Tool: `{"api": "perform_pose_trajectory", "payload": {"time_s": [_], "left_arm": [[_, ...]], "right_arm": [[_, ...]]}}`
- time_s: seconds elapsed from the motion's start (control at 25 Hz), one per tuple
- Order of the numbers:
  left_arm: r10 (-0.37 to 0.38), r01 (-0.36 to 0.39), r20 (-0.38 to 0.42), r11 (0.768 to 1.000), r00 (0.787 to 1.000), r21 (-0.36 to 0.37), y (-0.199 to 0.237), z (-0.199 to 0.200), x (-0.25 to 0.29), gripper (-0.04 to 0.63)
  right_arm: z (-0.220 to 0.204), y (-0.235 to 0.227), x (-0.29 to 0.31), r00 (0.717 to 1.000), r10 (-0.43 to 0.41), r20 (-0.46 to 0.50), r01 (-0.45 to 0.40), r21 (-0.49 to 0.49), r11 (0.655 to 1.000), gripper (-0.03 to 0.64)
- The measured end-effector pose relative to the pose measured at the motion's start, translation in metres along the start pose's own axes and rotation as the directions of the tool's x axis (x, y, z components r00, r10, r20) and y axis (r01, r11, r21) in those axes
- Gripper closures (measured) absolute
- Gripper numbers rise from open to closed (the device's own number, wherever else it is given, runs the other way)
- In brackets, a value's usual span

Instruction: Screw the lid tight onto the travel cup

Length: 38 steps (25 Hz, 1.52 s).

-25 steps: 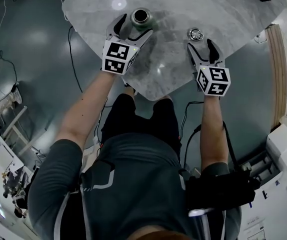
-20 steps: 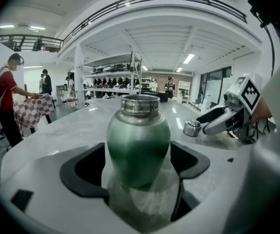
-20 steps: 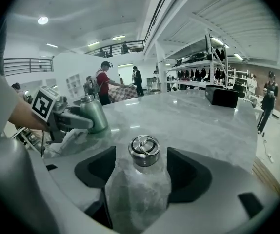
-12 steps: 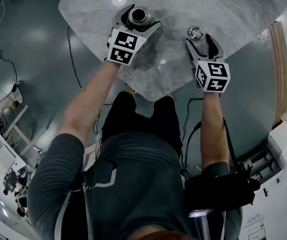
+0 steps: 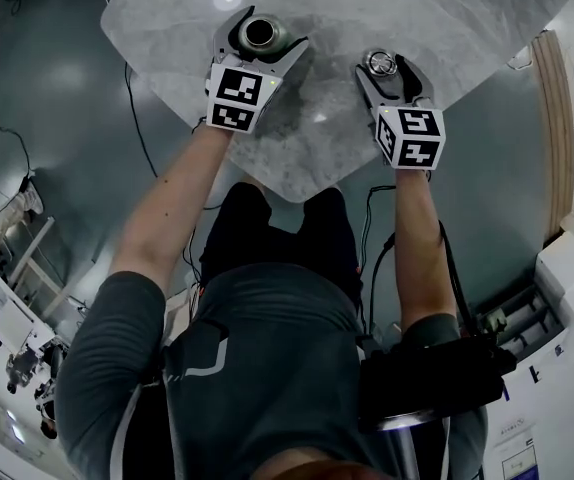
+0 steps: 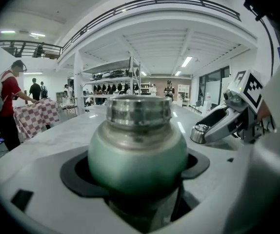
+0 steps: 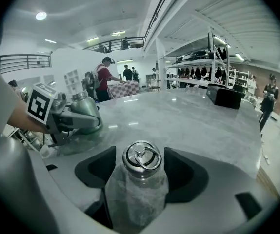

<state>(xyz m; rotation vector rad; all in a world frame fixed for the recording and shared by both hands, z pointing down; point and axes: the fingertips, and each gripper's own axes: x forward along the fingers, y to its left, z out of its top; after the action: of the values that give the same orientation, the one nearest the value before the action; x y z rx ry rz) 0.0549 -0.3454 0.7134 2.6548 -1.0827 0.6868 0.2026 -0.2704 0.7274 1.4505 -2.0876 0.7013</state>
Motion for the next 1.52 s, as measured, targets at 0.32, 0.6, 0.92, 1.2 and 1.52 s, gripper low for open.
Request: {"api": "perform_pose_trajectory", "payload": {"time_s": [0.32,0.6,0.92,1.2,1.52], "left_arm": [[-0.009,0.009,0.025,1.0,1.0,-0.007,0.0,0.003,0.0,0.186],[-0.027,0.027,0.008,0.999,1.0,0.031,0.0,0.0,-0.002,0.196],[-0.117,0.117,-0.013,0.988,0.993,0.096,-0.018,0.027,-0.036,0.198],[-0.192,0.186,0.021,0.969,0.981,0.164,-0.04,0.089,-0.093,0.198],[-0.257,0.249,0.023,0.952,0.966,0.18,-0.056,0.136,-0.157,0.198]], "right_arm": [[-0.003,-0.001,0.013,0.999,-0.014,-0.042,0.015,0.009,1.0,0.302],[-0.003,-0.004,0.012,0.998,-0.024,-0.051,0.026,0.036,0.999,0.341],[0.019,0.006,-0.014,1.0,0.017,-0.026,-0.015,0.08,0.997,0.341],[0.069,0.029,-0.07,0.996,0.07,0.048,-0.072,0.051,0.996,0.341],[0.131,0.068,-0.141,0.981,0.162,0.103,-0.159,-0.037,0.987,0.341]]}}
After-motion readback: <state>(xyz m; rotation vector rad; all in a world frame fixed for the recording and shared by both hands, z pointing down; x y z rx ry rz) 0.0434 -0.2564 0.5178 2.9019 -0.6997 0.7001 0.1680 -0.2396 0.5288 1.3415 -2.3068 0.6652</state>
